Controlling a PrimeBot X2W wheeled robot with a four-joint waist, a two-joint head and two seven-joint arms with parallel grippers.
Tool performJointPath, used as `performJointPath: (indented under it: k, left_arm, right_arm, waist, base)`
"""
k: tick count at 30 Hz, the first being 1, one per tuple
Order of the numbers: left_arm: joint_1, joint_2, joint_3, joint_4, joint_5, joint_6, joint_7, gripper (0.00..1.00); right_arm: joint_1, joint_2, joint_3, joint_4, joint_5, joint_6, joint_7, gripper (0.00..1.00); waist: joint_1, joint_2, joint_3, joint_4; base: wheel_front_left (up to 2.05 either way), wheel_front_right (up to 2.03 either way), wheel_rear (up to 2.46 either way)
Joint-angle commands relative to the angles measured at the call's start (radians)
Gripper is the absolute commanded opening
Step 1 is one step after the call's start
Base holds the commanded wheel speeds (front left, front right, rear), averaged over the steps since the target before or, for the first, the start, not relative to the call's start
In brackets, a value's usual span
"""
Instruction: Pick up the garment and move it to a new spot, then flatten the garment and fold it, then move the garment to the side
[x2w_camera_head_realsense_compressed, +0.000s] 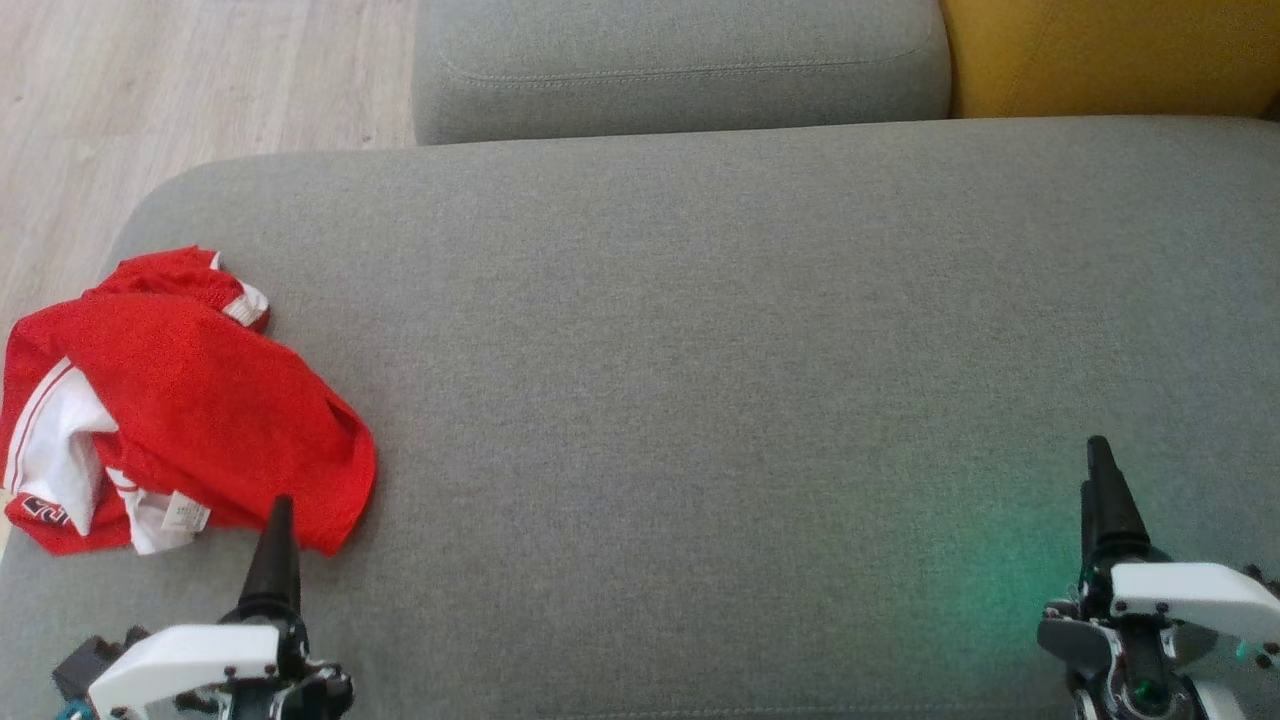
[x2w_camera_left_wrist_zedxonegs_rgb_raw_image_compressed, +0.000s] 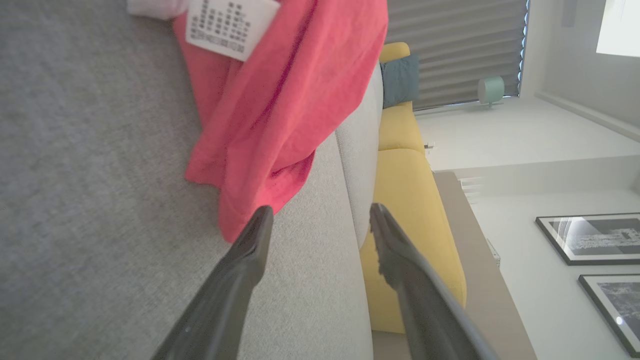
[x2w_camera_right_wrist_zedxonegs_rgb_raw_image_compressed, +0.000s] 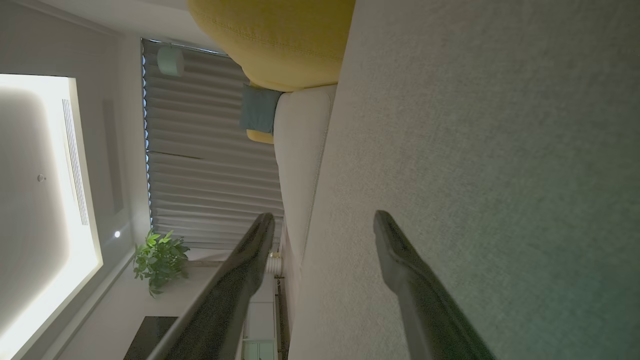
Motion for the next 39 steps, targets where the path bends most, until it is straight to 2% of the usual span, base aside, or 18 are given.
performJointPath:
  k: [1,7,20,39]
  left_arm:
    - [-0.059,0.009,0.010,-0.040,0.034,-0.004,-0.010,1.00]
    - [-0.066,0.010,0.012,-0.051,0.140,-0.004,-0.027,1.00]
    - [-0.082,0.014,-0.003,-0.074,0.358,0.030,-0.065,1.00]
    - [-0.102,0.023,-0.022,-0.062,0.616,0.077,-0.118,1.00]
  right_arm:
    - [-0.055,-0.017,0.009,-0.041,-0.033,0.000,-0.011,1.00]
    - [-0.066,-0.018,0.018,-0.055,-0.130,0.000,-0.029,1.00]
    - [-0.089,-0.017,0.047,-0.076,-0.335,0.000,-0.067,1.00]
    - [-0.122,-0.021,0.082,-0.042,-0.593,0.000,-0.121,1.00]
  waist:
    - [0.0000,0.0000,0.000,0.000]
    - [0.0000,0.0000,0.003,-0.002]
    - [0.0000,0.0000,0.013,-0.004]
    - [0.0000,0.0000,0.021,-0.008]
  base:
    - [0.00,0.00,0.00]
    - [0.00,0.00,0.00]
    - [0.00,0.00,0.00]
    - [0.00,0.00,0.00]
